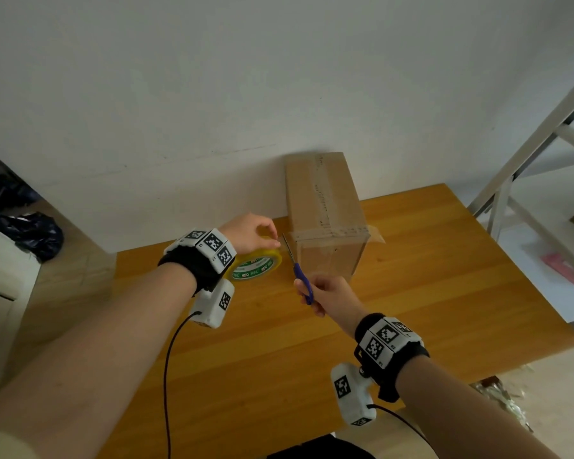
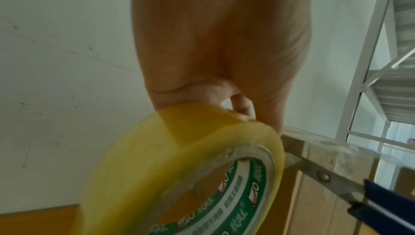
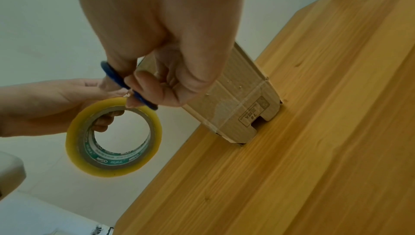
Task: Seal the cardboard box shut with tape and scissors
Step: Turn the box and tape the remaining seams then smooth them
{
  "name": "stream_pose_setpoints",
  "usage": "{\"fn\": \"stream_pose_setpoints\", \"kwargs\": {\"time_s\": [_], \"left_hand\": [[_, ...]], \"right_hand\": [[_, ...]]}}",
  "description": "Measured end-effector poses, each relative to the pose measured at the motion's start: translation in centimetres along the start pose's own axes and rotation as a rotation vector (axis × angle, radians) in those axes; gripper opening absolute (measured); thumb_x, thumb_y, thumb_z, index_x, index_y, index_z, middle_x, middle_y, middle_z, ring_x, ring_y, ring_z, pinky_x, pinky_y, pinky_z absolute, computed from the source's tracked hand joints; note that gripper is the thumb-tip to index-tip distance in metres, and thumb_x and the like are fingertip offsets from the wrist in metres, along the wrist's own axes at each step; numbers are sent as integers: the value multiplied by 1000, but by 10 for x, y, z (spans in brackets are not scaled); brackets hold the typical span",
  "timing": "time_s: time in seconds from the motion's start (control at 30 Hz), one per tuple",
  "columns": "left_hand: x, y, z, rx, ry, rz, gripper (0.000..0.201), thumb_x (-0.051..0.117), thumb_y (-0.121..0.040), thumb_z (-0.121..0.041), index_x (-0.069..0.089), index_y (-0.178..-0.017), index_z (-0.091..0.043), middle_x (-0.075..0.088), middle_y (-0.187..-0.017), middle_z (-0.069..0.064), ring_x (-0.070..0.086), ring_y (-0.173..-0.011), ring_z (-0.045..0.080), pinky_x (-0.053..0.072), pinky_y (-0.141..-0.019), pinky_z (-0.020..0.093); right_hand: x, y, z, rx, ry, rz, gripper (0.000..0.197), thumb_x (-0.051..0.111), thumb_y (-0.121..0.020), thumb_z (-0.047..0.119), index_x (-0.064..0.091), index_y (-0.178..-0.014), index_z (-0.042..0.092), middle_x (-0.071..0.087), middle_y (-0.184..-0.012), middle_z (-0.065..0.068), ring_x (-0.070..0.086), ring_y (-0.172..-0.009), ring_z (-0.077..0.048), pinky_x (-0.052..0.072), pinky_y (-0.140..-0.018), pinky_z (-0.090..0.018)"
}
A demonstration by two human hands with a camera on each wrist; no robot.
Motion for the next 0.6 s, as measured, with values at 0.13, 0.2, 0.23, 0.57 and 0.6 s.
{"fn": "stream_pose_setpoints", "kwargs": {"time_s": [0.13,0.2,0.23,0.57,0.6], "left_hand": [[3,-2,6,-4,-122,-13,28,61,-85,-38,61,-108,-20,57,-123,-3,52,-115,20,38,-90,31],[1,0,15,-31,-207,-8,28,61,-84,-41,59,-105,-23,58,-121,-2,55,-109,20,41,-83,30],[0,2,21,-54,-231,-4,27,62,-83,-44,58,-102,-25,58,-119,-1,56,-105,20,42,-80,30],[32,21,64,-156,-7,-172,17,61,-87,-28,52,-81,-15,48,-69,-3,44,-60,14,36,-54,20],[41,22,67,-154,49,-190,15,61,-87,-19,50,-79,-12,45,-66,-4,39,-56,12,31,-49,15]], "right_hand": [[-2,1,-1,-7,23,24,23,63,-90,28,65,-80,7,57,-64,1,42,-47,-7,38,-46,-20],[-7,2,-3,7,15,10,26,63,-90,29,66,-86,3,57,-66,0,43,-49,-8,39,-48,-22],[-11,2,-3,8,20,9,27,63,-90,29,66,-88,2,57,-66,-1,44,-49,-8,39,-48,-22],[-17,2,-2,3,57,10,21,67,-87,27,67,-78,9,60,-67,-4,46,-51,-12,41,-49,-23],[-16,2,-2,-1,58,11,20,66,-88,27,67,-78,9,60,-66,-3,46,-51,-12,41,-49,-23]]}}
Point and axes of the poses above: each hand's wrist, its own y-axis away from the middle knuckle, its own x-axis out of the palm, z = x × y, the point moved 6 cm from there along -y, towards the middle knuckle
